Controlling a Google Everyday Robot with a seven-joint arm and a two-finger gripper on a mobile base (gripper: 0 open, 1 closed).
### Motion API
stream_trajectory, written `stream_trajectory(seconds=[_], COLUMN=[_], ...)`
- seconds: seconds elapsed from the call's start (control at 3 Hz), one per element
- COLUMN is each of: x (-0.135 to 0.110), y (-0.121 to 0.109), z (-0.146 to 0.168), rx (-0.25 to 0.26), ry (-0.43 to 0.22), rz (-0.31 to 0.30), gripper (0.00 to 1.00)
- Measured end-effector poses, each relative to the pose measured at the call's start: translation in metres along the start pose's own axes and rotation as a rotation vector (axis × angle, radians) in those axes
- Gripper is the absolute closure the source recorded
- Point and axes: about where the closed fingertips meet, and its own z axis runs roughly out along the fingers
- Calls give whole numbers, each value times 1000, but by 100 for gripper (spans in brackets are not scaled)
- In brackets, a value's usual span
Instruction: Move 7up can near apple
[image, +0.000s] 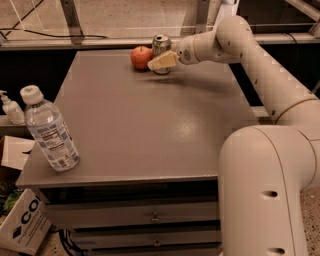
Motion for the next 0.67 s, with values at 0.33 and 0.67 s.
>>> stream_trajectory(seconds=[0.33,0.67], x=[6,16], y=[-3,-9], z=[-15,-47], rx=[5,28], ry=[-5,-9], rz=[6,8], gripper=[0,0])
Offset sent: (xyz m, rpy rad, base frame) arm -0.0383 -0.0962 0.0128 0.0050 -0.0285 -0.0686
